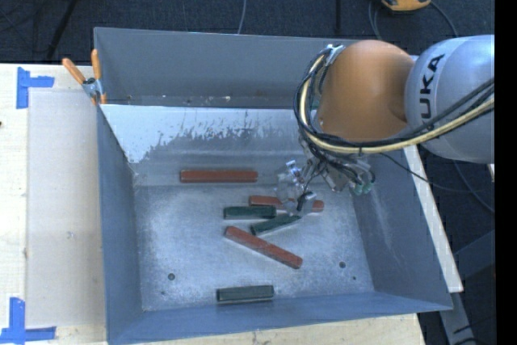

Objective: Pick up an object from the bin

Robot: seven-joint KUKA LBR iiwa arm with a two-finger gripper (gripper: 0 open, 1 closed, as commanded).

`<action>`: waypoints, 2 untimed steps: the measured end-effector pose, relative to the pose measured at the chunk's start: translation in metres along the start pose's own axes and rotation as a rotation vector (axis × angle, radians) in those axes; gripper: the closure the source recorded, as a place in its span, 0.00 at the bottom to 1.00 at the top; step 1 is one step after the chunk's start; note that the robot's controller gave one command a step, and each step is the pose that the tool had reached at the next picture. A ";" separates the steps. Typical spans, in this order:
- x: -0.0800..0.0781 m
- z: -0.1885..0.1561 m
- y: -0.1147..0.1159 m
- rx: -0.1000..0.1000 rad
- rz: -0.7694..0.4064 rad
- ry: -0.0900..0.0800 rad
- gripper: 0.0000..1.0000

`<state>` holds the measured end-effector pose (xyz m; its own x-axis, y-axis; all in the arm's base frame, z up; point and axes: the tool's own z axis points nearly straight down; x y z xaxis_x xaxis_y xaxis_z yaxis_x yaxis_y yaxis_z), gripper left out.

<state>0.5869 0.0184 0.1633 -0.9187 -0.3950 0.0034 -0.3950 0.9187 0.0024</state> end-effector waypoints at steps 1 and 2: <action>-0.030 0.070 0.038 -0.001 0.126 0.001 0.00; -0.031 0.066 0.036 0.001 0.128 -0.003 0.00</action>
Offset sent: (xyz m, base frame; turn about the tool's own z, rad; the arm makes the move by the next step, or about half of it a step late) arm 0.0000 0.0000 0.0000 0.0000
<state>0.6008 0.0638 0.0973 -0.9615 -0.2748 0.0005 -0.2748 0.9615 0.0012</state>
